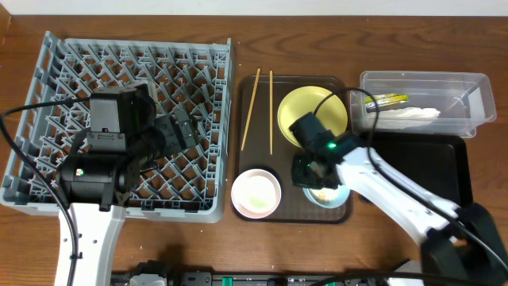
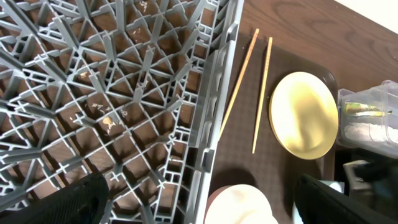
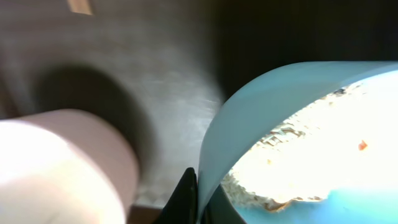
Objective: Sort waste into correct bins and load items into the dishwasher
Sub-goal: 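Reach the right gripper to the blue rice bowl and grasp its rim, then carry the blue bowl over the black tray and tip out the rice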
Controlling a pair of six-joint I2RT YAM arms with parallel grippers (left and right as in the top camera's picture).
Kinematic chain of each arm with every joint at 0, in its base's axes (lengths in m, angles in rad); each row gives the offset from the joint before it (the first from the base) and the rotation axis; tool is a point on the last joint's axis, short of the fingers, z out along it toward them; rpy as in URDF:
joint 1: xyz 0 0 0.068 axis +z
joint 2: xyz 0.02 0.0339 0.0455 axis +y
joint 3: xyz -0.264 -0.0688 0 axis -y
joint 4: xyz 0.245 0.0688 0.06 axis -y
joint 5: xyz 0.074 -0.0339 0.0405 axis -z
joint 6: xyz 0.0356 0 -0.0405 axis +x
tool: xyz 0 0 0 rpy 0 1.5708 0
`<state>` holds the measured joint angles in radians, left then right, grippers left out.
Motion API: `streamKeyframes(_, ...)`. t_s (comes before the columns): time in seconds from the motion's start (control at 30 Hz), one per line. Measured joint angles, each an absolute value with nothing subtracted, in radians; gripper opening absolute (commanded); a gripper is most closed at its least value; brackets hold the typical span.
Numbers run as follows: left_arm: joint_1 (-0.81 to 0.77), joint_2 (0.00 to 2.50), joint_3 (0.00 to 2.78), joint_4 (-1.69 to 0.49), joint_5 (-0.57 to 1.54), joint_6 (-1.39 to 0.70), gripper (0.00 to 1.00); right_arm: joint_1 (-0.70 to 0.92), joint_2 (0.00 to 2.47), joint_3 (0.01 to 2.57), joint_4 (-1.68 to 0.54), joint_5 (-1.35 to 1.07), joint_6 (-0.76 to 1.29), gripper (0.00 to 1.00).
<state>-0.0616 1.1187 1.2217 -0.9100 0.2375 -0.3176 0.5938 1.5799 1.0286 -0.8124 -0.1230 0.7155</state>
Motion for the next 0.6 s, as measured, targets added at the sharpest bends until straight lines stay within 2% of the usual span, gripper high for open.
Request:
streamKeyframes(0.27, -0.062, 1.119, 1.222, -0.91, 0.238, -0.318, 0.98, 0.453, 1.377, 1.031, -0.824, -0.215, 0.567, 0.01)
streamKeyframes(0.6, -0.062, 1.119, 1.222, -0.91, 0.238, -0.318, 0.98, 0.063, 1.326, 1.013, -0.81, -0.461, 0.32, 0.01)
